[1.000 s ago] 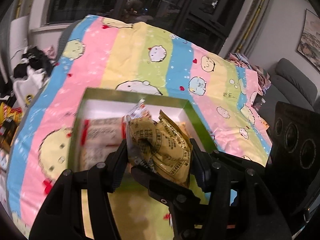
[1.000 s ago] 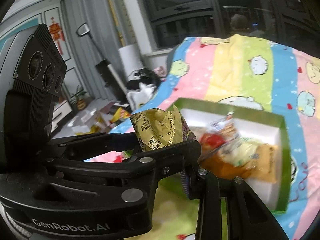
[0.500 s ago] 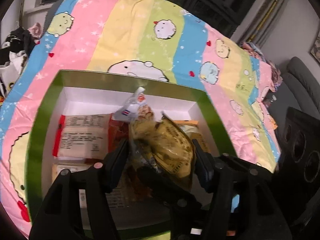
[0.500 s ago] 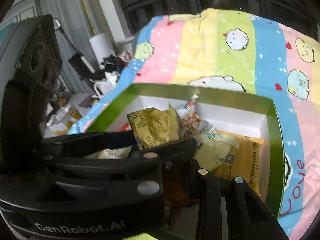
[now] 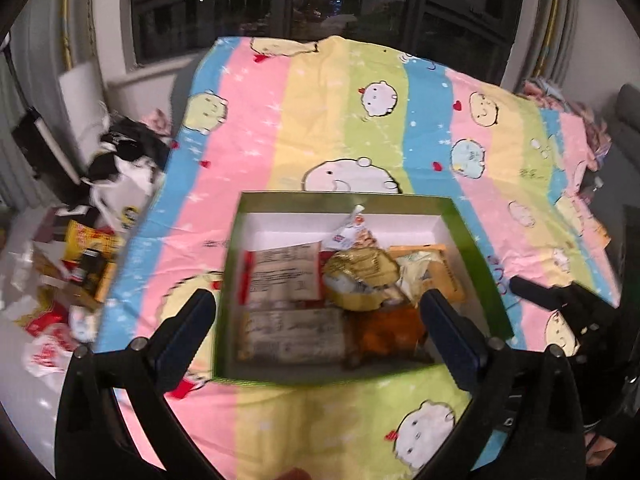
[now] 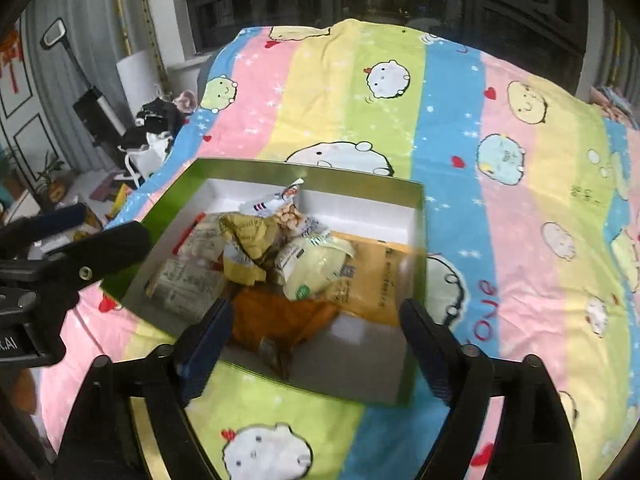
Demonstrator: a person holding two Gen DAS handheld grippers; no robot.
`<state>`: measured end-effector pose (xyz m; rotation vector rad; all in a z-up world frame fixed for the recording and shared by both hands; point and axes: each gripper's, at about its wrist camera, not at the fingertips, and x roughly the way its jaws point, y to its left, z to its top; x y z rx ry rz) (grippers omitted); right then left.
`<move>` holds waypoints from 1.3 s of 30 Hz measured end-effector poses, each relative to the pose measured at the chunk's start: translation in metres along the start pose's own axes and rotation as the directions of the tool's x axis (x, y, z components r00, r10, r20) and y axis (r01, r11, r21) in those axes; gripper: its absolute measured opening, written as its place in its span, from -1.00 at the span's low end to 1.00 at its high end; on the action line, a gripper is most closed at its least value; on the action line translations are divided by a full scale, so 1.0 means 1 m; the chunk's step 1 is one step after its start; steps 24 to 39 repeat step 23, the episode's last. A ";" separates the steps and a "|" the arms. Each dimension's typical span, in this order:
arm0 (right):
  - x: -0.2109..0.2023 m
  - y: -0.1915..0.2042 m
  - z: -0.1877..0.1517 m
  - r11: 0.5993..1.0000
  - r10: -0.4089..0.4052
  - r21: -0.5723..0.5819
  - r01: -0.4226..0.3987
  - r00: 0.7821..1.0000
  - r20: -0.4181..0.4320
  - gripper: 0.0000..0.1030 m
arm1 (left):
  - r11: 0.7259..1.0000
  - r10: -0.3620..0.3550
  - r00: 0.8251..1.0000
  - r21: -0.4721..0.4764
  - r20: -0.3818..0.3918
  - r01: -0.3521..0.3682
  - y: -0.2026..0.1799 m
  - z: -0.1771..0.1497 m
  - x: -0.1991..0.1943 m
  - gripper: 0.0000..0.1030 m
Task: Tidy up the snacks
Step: 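Open the left gripper to drop the gold foil bag into the box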
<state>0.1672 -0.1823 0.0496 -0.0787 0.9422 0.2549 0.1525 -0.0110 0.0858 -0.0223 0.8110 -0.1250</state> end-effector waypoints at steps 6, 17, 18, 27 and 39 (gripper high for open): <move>-0.030 0.006 0.004 0.999 -0.025 -0.020 0.025 1.000 0.015 0.68 | 0.999 0.003 0.999 -0.042 -0.037 -0.005 0.004 0.003 -0.022 0.99; -0.057 0.009 0.021 1.000 -0.014 0.005 0.014 1.000 0.024 0.68 | 0.996 0.043 0.999 -0.073 -0.033 -0.045 0.005 0.018 -0.045 0.99; -0.058 0.008 0.022 1.000 -0.013 0.007 0.013 1.000 0.025 0.68 | 0.996 0.046 0.999 -0.069 -0.029 -0.048 0.003 0.020 -0.046 0.99; -0.060 0.007 0.025 1.000 -0.017 0.020 0.017 0.999 0.033 0.68 | 0.997 0.043 0.999 -0.070 -0.021 -0.045 0.003 0.024 -0.045 0.99; -0.060 0.007 0.025 1.000 -0.017 0.020 0.017 0.999 0.033 0.68 | 0.997 0.043 0.999 -0.070 -0.021 -0.045 0.003 0.024 -0.045 0.99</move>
